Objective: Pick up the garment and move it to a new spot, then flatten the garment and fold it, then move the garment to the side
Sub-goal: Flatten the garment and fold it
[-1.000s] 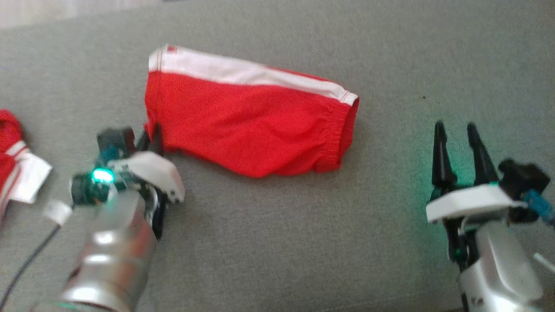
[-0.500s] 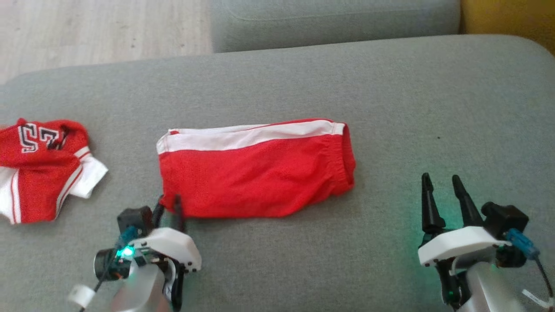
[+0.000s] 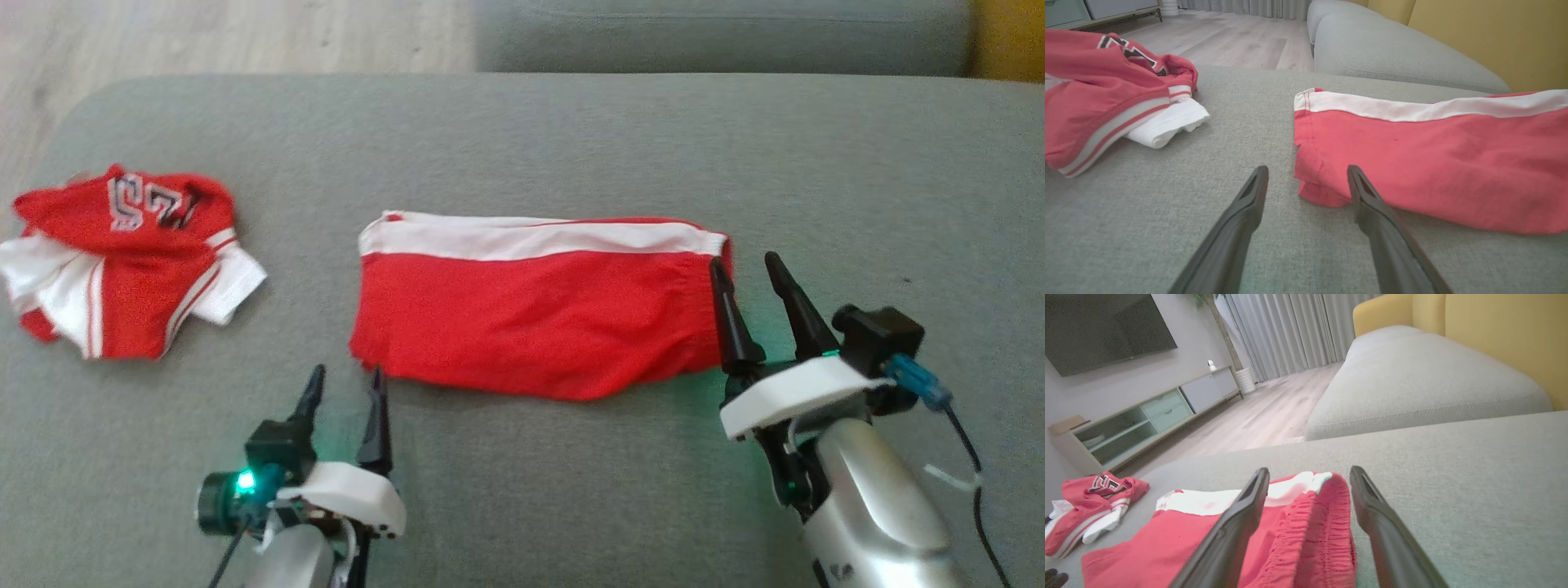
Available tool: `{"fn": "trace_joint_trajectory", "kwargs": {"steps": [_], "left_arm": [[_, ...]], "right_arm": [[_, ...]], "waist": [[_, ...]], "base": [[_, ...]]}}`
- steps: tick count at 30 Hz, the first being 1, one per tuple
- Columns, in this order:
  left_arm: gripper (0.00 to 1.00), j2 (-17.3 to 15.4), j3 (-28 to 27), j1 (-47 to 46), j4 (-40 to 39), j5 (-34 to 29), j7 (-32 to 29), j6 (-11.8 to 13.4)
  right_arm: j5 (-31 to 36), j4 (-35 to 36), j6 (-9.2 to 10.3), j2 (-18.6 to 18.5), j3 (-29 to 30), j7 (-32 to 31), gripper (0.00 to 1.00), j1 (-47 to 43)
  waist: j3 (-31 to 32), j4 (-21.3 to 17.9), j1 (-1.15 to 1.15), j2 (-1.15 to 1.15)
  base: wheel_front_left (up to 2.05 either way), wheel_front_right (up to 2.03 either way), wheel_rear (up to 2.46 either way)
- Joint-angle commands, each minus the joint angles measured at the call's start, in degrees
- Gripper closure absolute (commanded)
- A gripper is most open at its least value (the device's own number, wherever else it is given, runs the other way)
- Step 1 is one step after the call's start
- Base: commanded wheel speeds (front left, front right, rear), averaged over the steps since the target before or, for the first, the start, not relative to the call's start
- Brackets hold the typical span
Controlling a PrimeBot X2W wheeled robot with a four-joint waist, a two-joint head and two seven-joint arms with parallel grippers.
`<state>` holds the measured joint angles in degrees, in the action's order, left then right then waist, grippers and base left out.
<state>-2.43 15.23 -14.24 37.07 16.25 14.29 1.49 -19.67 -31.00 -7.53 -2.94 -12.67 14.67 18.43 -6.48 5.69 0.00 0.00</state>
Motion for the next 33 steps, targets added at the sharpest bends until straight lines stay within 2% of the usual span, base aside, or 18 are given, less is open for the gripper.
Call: {"fn": "trace_joint_trajectory", "kwargs": {"steps": [1, 8, 12, 15, 16, 18, 19, 24, 27, 33], "left_arm": [[0.00, -0.5, -0.8, -1.3, -2.2, 0.6, 0.7, 0.0], [0.00, -0.5, 2.0, -1.7, -3.5, 1.4, 0.7, 0.7], [0.00, -0.5, 2.4, -1.8, -4.0, 1.5, 0.7, 0.9], [0.00, -0.5, 2.9, -1.7, -4.4, 1.4, 0.7, 0.9], [0.00, -0.5, 3.1, -1.6, -4.4, 1.4, 0.7, 0.8], [0.00, -0.5, 3.6, -1.6, -4.5, 1.3, 0.7, 0.8], [0.00, -0.4, 3.7, -1.5, -4.6, 1.3, 0.7, 0.9], [0.00, -0.4, 4.2, -1.2, -4.7, 1.1, 0.7, 0.9], [0.00, -0.4, 4.4, -0.8, -4.5, 0.9, 0.7, 0.8], [0.00, -0.4, 5.6, 0.6, -3.5, 0.9, 0.7, 0.3]], "right_arm": [[0.8, -0.8, 0.04, 0.1, -1.3, 0.3, 0.00, 1.9], [3.1, -15.2, 0.04, 0.1, 1.7, 0.3, 0.00, 4.8], [2.6, -18.5, 0.04, 0.1, 3.2, 0.3, 0.00, 4.6], [0.1, -18.9, 0.04, 0.1, 1.7, 0.3, 0.00, 3.5], [-0.9, -18.8, 0.04, 0.1, 0.9, 0.3, 0.18, 3.1], [-3.0, -18.6, 0.04, 0.1, -0.2, 0.3, 0.83, 2.6], [-3.9, -18.2, 0.04, 0.1, -0.5, 0.3, 1.00, 2.3], [-6.2, -16.5, 0.04, 0.1, 1.7, 0.3, 1.00, 1.7], [-6.9, -15.1, 0.04, 0.0, 4.8, 0.3, 1.00, 1.4], [-7.4, -13.8, 0.04, -3.8, 9.7, 0.3, 1.00, 1.2]], "waist": [[-1.3, 2.5, 0.00, 0.00], [-3.6, 6.1, 0.00, 0.00], [-4.5, 6.1, 0.00, 0.00], [-4.7, 5.7, 0.00, 0.00], [-4.7, 5.6, 0.00, 0.00], [-4.6, 5.2, 0.00, 0.00], [-4.5, 5.0, 0.00, 0.00], [-4.1, 4.1, 0.00, 0.00], [-3.4, 3.3, 0.00, 0.00], [-1.4, 1.9, 0.00, 0.00]], "base": [[0.00, 0.00, 0.00], [0.00, 0.00, 0.00], [0.00, 0.00, 0.00], [0.00, 0.00, 0.00], [0.00, 0.00, 0.00], [0.00, 0.00, 0.00], [0.00, 0.00, 0.00], [0.00, 0.00, 0.00], [0.00, 0.00, 0.00], [0.00, 0.00, 0.00]]}}
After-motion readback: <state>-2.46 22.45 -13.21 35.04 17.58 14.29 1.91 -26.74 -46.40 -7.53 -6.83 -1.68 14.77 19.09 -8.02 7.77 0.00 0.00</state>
